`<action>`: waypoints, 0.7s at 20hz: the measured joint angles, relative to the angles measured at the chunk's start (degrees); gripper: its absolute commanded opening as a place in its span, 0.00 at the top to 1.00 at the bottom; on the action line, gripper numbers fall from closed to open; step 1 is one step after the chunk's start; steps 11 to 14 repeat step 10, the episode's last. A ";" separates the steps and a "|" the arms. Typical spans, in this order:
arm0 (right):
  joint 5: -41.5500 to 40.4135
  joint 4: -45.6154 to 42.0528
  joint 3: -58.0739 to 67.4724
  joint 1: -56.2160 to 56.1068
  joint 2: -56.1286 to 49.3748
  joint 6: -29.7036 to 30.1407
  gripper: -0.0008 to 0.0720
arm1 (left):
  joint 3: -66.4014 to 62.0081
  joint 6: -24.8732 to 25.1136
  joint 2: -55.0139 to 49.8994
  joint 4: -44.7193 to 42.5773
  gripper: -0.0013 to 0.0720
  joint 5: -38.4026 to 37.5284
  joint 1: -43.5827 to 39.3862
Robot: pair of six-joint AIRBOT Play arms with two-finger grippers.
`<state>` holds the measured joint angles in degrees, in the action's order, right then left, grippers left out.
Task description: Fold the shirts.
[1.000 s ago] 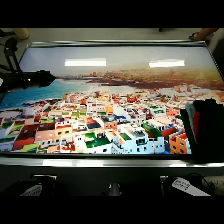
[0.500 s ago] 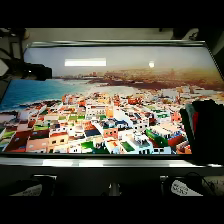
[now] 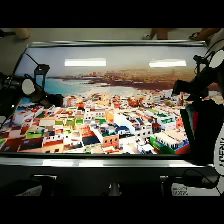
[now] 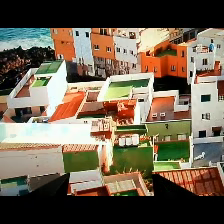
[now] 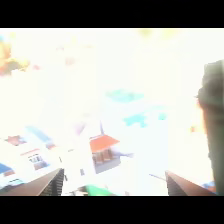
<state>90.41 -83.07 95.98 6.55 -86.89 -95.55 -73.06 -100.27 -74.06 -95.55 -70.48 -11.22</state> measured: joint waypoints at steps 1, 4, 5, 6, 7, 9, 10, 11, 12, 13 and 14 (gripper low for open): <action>0.31 0.42 -0.17 -0.28 -0.33 -0.04 0.07 | 0.81 -0.55 0.28 0.02 0.13 0.48 -0.11; 0.72 1.11 -0.37 -0.72 -0.70 -0.46 0.07 | 2.05 -1.55 0.68 0.02 0.13 1.49 -0.22; 0.81 1.27 -0.44 -0.79 -0.76 -0.48 0.07 | 2.27 -1.68 0.70 0.02 0.13 1.73 -0.22; 0.92 1.55 -0.42 -0.90 -0.74 -0.48 0.07 | 2.43 -1.81 0.72 0.02 0.13 1.70 -0.22; 0.94 1.68 -0.46 -0.94 -0.81 -0.50 0.07 | 2.54 -1.95 0.81 0.02 0.13 1.95 -0.26; 1.07 1.68 -0.46 -0.94 -0.83 -0.61 0.07 | 2.69 -2.03 0.79 0.02 0.13 2.01 -0.33; 1.07 1.68 -0.46 -0.96 -0.87 -0.66 0.07 | 2.71 -2.12 0.81 0.02 0.13 2.01 -0.33; 1.07 1.68 -0.46 -0.96 -0.87 -0.66 0.07 | 2.71 -2.12 0.81 0.02 0.13 2.01 -0.33; 1.07 1.68 -0.46 -0.96 -0.87 -0.66 0.07 | 2.71 -2.12 0.81 0.02 0.13 2.01 -0.33; 1.07 1.68 -0.46 -0.96 -0.87 -0.66 0.07 | 2.71 -2.12 0.81 0.02 0.13 2.01 -0.33; 1.07 1.68 -0.46 -0.96 -0.87 -0.66 0.07 | 2.71 -2.12 0.81 0.02 0.13 2.01 -0.33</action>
